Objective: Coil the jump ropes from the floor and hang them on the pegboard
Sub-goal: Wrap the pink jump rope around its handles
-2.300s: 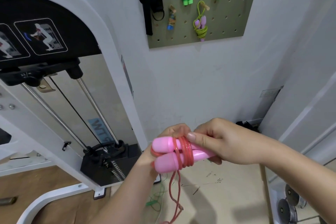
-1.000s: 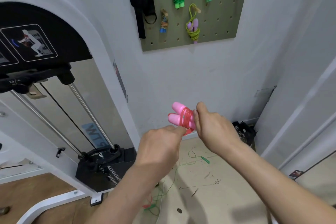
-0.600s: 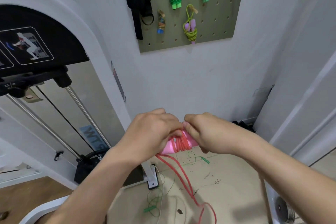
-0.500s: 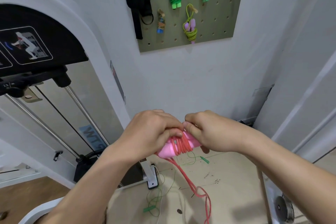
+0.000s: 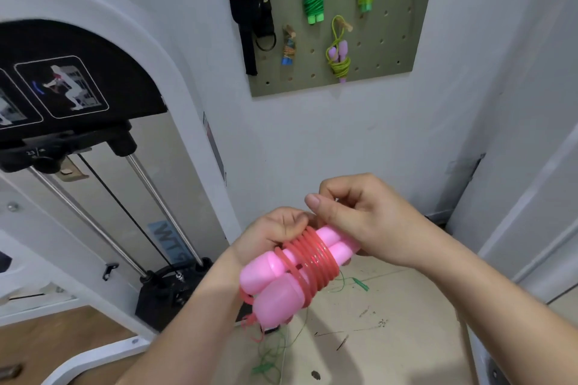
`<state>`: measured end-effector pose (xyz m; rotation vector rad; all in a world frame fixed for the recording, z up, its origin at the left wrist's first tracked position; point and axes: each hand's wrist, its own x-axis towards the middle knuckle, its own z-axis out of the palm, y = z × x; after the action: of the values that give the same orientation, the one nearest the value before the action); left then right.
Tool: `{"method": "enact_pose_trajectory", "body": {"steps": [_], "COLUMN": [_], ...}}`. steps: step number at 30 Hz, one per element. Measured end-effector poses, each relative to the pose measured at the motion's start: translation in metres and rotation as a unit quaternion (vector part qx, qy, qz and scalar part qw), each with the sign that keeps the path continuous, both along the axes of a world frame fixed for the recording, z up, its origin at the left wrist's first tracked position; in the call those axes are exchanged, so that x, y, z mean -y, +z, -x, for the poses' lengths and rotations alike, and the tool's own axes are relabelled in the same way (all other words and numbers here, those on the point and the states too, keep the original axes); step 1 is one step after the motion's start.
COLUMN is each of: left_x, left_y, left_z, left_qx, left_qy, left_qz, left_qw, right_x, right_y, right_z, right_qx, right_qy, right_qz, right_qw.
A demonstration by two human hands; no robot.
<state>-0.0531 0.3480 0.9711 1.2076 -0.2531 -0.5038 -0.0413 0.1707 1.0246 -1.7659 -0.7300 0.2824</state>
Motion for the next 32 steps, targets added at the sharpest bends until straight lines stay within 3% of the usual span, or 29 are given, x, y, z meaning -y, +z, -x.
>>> {"method": "enact_pose_trajectory", "body": {"steps": [4,6,11,15,18,20,25,32], "left_x": [0.013,0.019,0.051,0.057,0.056,0.055,0.050,0.050], "left_y": [-0.032,-0.039,-0.012,-0.025,-0.027,-0.026,-0.021,-0.026], "left_z": [0.001,0.010,0.025,0.027,0.029,0.029,0.029,0.030], "left_qx": [-0.076,-0.061,0.012,0.088,0.168,0.219,0.240,0.345], "left_qy": [0.137,0.134,0.230,0.267,0.255,0.237,0.234,0.293], "left_qz": [-0.026,-0.070,-0.075,-0.207,-0.318,-0.394,-0.486,-0.580], "left_qw": [0.987,0.987,0.970,0.937,0.898,0.861,0.807,0.677], "right_x": [0.003,0.000,-0.008,-0.012,-0.011,-0.011,-0.009,-0.003], "right_y": [0.000,-0.004,-0.018,-0.034,-0.046,-0.047,-0.057,-0.056], "right_z": [-0.006,-0.008,-0.024,-0.042,-0.047,-0.044,-0.042,-0.047], "right_qx": [-0.067,-0.087,-0.168,-0.069,0.066,0.134,0.235,0.331], "right_qy": [-0.048,-0.086,-0.200,-0.317,-0.373,-0.376,-0.357,-0.319], "right_qz": [-0.051,-0.071,-0.168,-0.087,0.005,0.069,0.145,0.209], "right_qw": [0.995,0.990,0.951,0.942,0.925,0.914,0.893,0.863]}}
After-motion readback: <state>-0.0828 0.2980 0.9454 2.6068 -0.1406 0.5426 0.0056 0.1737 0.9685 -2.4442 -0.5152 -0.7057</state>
